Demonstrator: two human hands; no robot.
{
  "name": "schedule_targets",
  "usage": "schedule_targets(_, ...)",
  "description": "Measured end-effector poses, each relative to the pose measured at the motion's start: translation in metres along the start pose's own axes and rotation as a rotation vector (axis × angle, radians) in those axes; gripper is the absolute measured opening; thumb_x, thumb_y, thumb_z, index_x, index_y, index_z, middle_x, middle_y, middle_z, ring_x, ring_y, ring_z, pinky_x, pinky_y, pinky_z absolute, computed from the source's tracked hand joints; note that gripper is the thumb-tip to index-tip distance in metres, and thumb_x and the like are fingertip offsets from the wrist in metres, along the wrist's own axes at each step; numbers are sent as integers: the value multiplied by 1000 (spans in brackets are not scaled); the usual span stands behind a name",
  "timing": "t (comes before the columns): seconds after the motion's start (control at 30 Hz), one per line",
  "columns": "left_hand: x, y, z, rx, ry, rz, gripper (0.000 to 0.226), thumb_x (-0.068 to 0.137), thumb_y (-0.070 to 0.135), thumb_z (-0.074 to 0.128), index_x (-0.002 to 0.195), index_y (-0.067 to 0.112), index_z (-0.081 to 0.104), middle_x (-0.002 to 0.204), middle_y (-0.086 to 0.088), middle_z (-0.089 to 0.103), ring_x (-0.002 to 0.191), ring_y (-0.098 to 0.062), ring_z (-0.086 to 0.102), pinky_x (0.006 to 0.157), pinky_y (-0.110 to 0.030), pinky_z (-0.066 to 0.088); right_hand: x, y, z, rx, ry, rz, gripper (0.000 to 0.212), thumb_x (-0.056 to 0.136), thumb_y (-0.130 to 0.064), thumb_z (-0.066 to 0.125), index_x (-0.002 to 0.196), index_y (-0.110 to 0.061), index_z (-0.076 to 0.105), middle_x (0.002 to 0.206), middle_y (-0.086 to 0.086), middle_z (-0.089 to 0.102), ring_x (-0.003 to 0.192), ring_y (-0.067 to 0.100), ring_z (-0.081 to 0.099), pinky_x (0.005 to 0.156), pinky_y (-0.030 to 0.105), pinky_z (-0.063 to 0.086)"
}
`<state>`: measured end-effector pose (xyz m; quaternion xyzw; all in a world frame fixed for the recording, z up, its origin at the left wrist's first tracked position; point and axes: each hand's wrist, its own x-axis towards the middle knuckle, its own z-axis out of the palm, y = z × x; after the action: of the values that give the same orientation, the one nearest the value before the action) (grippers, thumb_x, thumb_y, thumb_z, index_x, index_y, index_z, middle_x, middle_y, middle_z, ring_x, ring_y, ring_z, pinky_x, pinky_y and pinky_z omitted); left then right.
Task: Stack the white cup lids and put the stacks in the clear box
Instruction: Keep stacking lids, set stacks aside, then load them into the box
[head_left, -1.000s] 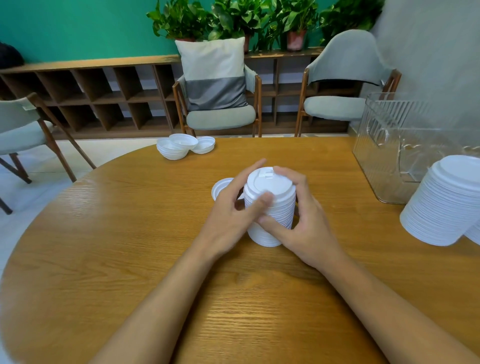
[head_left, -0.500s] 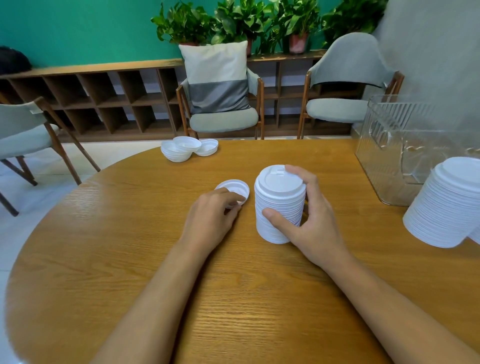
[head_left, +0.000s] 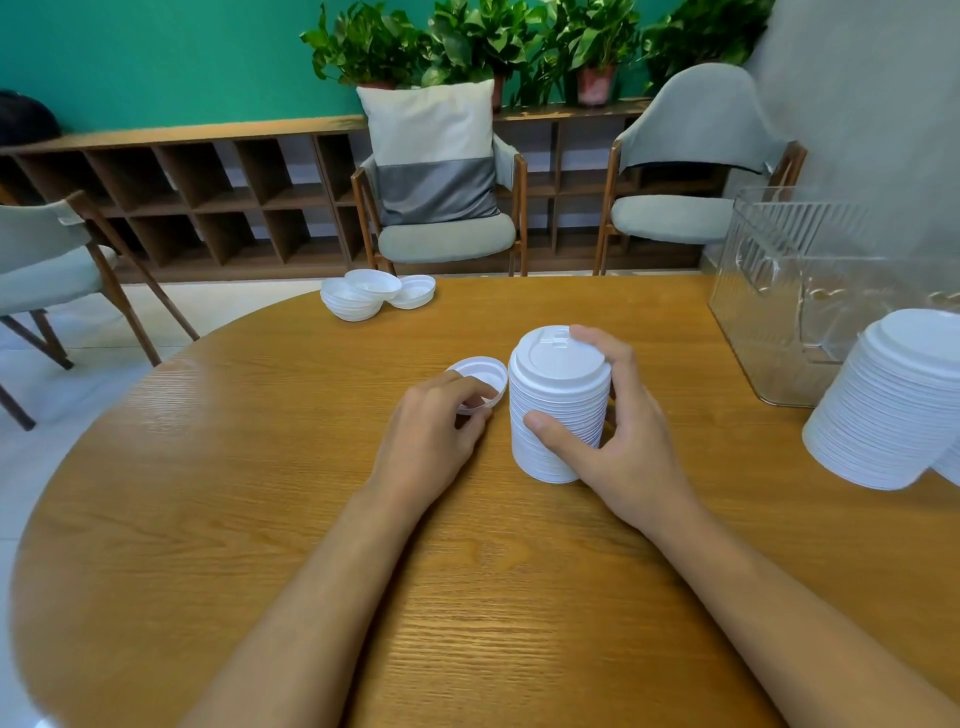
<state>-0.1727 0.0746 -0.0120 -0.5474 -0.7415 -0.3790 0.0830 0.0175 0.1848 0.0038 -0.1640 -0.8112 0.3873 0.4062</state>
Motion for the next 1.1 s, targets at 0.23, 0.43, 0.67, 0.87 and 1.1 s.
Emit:
schedule_targets(0.23, 0, 0, 0, -23, 5, -10, 16, 89, 5, 77, 102, 15, 77, 91, 11, 68, 82, 0, 62, 77, -3, 39, 0, 1, 1, -5, 4, 1, 75, 81, -49, 81, 142, -48, 38, 142, -34, 46, 134, -2, 47, 104, 15, 42)
schedule_targets(0.43, -1, 2, 1, -22, 21, 14, 16, 90, 5, 76, 103, 15, 78, 92, 10, 69, 84, -5, 65, 77, -15, 46, 1, 1, 2, 5, -1, -13, 75, 82, -48, 81, 143, -46, 38, 143, -29, 48, 135, 2, 49, 106, 19, 43)
schedule_targets(0.67, 0, 2, 0, -17, 46, 33, 17, 88, 3, 77, 101, 13, 77, 90, 11, 66, 83, -9, 66, 76, -16, 46, 1, 1, 2, 11, 5, -19, 74, 83, -47, 82, 143, -42, 39, 144, -25, 49, 134, 3, 49, 104, 14, 41)
schedule_targets(0.87, -1, 3, 1, -30, 50, 25, 16, 88, 3, 77, 100, 13, 77, 90, 6, 70, 83, -9, 65, 76, -12, 45, 2, 2, 4, 6, 2, -16, 75, 83, -46, 82, 143, -44, 38, 143, -27, 48, 134, 4, 49, 104, 16, 42)
schedule_targets(1.1, -1, 4, 1, -36, 38, 19, 15, 89, 5, 77, 101, 14, 78, 91, 6, 70, 84, -7, 65, 77, -9, 43, 0, 2, 4, 13, 4, -4, 75, 83, -46, 82, 143, -45, 38, 142, -30, 48, 134, 1, 49, 103, 12, 40)
